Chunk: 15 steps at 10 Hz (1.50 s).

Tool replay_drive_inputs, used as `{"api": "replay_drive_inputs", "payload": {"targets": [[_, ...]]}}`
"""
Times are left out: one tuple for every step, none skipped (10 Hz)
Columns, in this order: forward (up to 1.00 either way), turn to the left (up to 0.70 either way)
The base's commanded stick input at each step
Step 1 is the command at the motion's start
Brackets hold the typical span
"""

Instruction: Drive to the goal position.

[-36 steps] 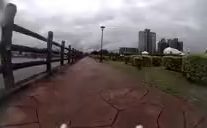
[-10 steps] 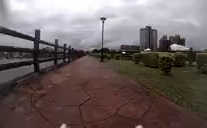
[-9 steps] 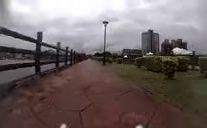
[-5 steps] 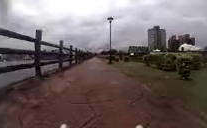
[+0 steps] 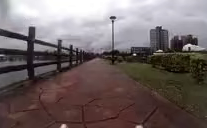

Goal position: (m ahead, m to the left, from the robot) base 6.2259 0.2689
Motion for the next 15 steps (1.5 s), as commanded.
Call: {"api": "replay_drive_inputs", "payload": {"targets": [[0.85,0.01],[0.85,0.01],[0.85,0.01],[0.85,0.01],[0.85,0.03],[0.85,0.17],[0.85,0.23],[0.85,0.11],[0.85,0.01],[0.85,0.01],[0.85,0.01],[0.85,0.01],[0.85,0.01],[0.85,0.01],[0.85,0.01]]}}
